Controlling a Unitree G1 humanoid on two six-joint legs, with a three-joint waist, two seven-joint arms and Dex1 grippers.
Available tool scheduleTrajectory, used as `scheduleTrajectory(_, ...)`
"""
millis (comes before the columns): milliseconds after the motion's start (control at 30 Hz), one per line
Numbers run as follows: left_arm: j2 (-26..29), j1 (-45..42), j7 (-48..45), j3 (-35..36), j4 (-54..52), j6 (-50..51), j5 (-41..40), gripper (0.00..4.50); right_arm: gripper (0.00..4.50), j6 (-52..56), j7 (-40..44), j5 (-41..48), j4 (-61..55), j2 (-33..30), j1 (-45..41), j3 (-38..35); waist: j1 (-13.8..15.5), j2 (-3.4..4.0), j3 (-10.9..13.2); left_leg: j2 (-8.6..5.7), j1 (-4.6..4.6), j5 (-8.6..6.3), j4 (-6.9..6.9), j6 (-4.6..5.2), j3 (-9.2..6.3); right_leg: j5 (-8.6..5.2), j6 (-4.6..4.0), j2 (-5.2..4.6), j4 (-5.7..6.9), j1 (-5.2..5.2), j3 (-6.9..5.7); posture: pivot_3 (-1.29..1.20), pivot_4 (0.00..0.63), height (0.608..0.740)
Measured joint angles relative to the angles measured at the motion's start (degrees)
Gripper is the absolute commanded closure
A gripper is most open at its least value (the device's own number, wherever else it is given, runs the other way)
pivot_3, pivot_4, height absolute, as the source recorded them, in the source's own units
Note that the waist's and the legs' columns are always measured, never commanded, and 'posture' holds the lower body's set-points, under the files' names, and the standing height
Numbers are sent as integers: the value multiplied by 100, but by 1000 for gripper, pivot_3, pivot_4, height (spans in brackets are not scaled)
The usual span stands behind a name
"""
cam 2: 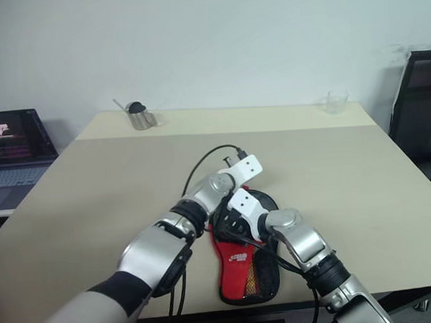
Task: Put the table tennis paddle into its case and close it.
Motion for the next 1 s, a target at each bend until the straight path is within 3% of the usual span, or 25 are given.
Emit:
scheduleTrajectory(467,-253,-84,-191,-114,1,-544,181,4412,736,106,-59,17,-371,-62,244,-26,16,5,-4,-5,-8,-1,-27,0,-3,1,5,0,-43,4,-5,0,150,740)
scheduleTrajectory(667,-312,-5,-309,-117,-11,-651,233,4423,736,105,-52,18,-436,-76,364,-26,17,45,-49,-9,-4,-1,-27,0,-3,0,9,0,-43,9,-5,0,150,740)
scheduleTrajectory(1000,-352,35,-424,-142,-10,-765,414,4423,736,100,-25,19,-458,-81,446,-30,17,58,-61,-12,39,-2,-31,1,-5,-2,11,0,-52,55,-6,0,150,740)
